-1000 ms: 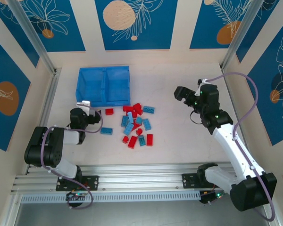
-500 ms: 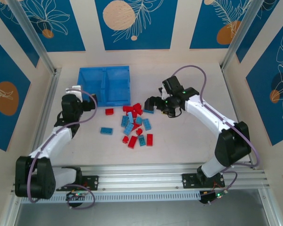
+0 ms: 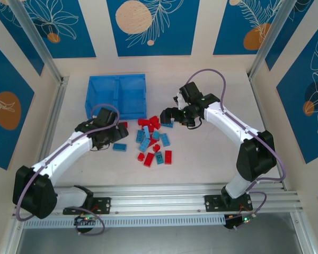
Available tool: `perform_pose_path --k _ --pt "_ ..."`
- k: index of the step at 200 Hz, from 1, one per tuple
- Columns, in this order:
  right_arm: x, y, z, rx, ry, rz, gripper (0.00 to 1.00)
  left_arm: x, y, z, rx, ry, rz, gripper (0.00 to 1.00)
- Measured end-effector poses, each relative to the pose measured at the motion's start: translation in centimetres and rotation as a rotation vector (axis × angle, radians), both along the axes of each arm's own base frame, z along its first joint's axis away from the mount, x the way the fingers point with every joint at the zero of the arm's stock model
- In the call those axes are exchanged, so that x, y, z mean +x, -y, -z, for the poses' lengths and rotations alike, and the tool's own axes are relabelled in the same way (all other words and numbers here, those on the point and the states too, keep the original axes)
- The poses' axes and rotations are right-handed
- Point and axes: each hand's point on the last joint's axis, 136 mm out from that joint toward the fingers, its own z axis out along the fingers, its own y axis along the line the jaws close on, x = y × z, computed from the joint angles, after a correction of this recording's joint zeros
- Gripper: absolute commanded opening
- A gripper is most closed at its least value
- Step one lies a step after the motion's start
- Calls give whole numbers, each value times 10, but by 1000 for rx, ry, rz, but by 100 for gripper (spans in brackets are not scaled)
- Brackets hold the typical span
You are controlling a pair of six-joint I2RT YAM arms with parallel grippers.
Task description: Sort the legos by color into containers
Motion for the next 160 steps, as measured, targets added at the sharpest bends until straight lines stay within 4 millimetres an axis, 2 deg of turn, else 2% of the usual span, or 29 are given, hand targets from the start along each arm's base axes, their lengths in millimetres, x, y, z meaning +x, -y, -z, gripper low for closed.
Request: perform_pose_path --k 20,42,86,98,120,149,160 --pt "-4 1 1 -9 -7 -11 99 -14 4 18 -66 -126 -136 97" --pt "-8 3 -1 -15 -9 -20 100 -21 11 35 -109 -244 -263 100" --pt "-13 6 0 -30 -18 -37 100 -10 20 57 -123 -334 -384 100" --pt "-13 7 -1 -34 -10 -37 100 -1 22 59 -121 -338 -392 93" --pt "-15 9 -7 -37 5 -43 100 12 22 69 -125 -352 -420 77" --pt "-18 11 -10 -48 9 -66 100 10 19 79 -109 -385 -432 63" --pt "-18 8 -17 -33 18 -80 100 9 19 80 -108 -391 -432 58"
